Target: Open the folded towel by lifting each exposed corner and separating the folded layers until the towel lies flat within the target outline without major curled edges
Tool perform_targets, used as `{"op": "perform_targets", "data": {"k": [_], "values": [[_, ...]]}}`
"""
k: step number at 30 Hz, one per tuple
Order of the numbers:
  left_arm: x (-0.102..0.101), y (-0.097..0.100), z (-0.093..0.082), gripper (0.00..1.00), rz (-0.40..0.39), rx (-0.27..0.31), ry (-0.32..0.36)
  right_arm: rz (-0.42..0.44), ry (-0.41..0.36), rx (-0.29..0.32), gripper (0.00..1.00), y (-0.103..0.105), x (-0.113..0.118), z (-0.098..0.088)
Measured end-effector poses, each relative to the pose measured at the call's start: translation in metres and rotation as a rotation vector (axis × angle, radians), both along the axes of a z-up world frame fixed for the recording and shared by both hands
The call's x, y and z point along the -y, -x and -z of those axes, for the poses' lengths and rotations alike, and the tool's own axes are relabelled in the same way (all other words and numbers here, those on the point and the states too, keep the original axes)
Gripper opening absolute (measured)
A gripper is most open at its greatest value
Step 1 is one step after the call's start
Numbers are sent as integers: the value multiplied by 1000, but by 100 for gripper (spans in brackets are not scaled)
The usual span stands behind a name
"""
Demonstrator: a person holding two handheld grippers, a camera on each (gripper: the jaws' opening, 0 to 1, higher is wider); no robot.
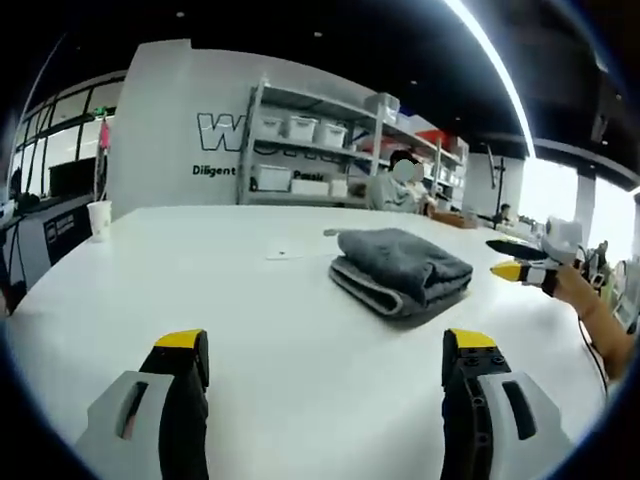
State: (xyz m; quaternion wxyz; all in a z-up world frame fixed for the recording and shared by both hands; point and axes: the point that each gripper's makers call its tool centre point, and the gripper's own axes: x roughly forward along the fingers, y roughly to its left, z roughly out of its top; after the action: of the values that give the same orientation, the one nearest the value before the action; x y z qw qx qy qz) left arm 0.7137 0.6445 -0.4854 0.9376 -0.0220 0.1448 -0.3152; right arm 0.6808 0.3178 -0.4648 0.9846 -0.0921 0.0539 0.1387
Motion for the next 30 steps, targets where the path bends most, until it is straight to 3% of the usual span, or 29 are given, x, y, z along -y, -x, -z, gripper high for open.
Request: {"op": "perform_targets", "data": {"k": [16,25,30], "values": [[-1,0,-4,95,1,6,-2,2,3,-57,75,-3,-4,11],[-7,0,-8,95,-14,9,21,-83,40,-80,71,-10,-48,11],[-11,-1,-6,95,-29,10,-1,-144,85,-64,71,-15,-79,-1]]}}
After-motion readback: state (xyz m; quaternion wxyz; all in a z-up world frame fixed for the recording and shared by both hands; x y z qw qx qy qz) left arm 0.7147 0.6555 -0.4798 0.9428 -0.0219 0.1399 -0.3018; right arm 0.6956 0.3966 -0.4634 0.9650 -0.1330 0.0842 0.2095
